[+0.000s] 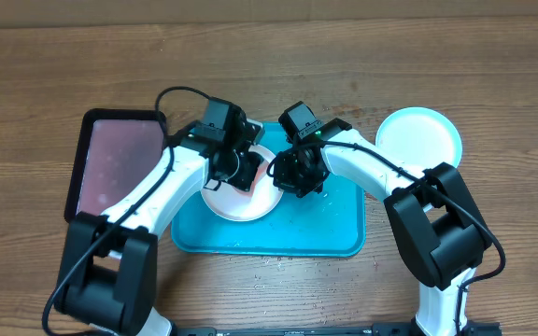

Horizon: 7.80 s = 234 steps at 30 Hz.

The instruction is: Clean dirty plates on tray and stack at the side

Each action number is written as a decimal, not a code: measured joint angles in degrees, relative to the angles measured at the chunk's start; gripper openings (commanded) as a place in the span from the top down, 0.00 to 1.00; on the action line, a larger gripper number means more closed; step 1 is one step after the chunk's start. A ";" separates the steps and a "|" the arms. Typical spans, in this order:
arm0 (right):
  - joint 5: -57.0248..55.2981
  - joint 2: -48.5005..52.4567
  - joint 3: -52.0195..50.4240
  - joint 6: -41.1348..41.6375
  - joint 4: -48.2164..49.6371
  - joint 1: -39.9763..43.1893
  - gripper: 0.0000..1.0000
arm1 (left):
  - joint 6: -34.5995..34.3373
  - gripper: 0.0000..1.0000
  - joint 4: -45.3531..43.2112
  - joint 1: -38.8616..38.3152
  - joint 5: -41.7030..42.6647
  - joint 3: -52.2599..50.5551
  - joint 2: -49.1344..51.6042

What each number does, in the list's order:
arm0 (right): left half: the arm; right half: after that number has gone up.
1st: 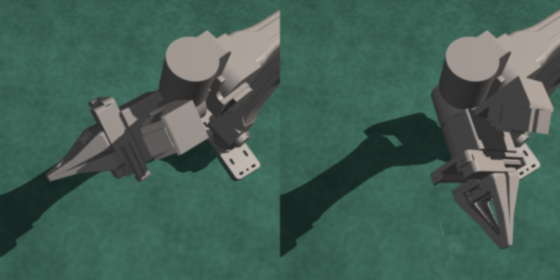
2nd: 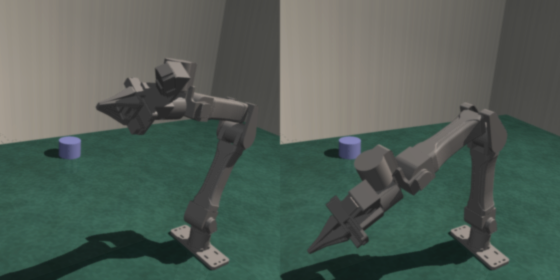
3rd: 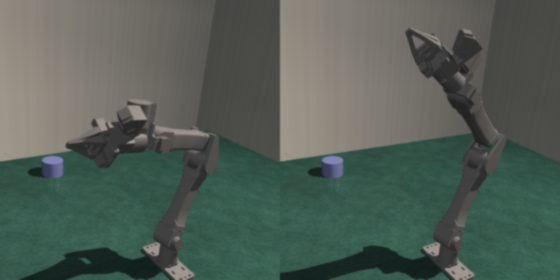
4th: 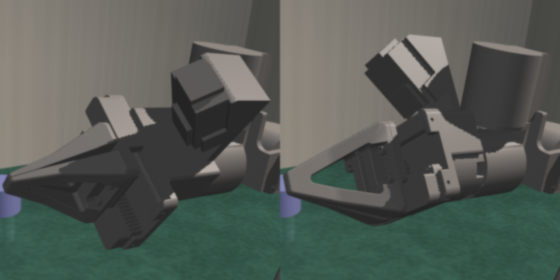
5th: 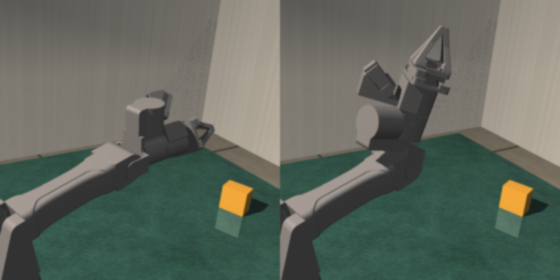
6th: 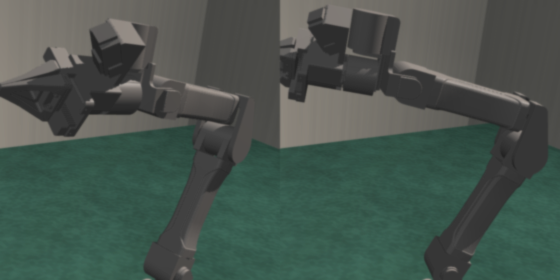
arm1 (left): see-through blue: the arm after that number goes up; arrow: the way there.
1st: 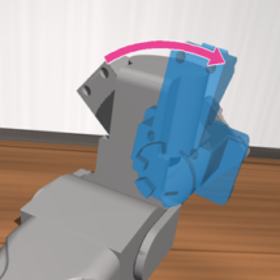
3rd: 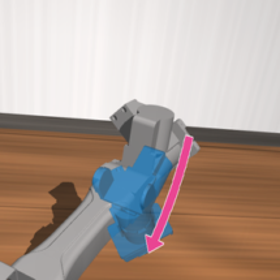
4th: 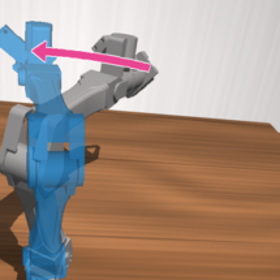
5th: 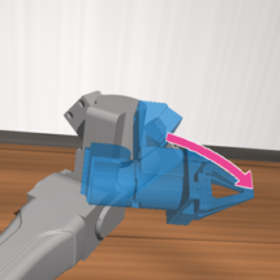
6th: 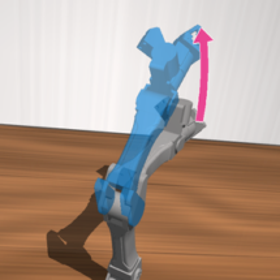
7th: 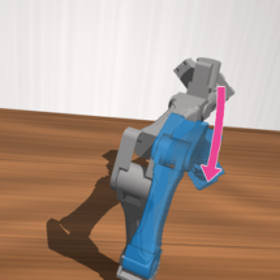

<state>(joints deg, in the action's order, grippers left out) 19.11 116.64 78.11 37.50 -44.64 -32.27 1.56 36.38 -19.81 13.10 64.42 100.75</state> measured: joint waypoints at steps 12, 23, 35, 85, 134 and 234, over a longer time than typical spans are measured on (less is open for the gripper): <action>-0.11 0.00 0.00 -0.46 -0.85 0.00 0.96 | -2.80 0.96 2.84 5.77 -9.16 0.02 1.46; -11.61 -0.33 5.99 -6.01 -8.09 -0.09 0.96 | -1.40 0.96 2.97 12.07 -7.06 1.49 -13.07; -37.99 -9.66 7.93 -13.57 -9.33 -6.29 0.96 | 4.72 0.96 4.24 28.52 -6.54 1.97 -13.44; -82.75 -10.38 8.09 -18.27 -4.70 -22.14 0.96 | 12.04 0.96 -11.61 31.21 -11.52 1.95 8.90; -86.73 -10.38 8.09 -18.05 -4.61 -22.14 0.96 | 8.98 0.00 11.04 31.21 -11.56 9.51 1.55; -18.71 -70.73 -22.95 -25.55 -9.75 24.26 0.00 | 3.04 0.00 12.02 31.21 1.95 -14.49 -59.21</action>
<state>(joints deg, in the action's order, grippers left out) 0.40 45.91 55.16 11.94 -54.39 -8.01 4.60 48.40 11.40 15.05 49.93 41.54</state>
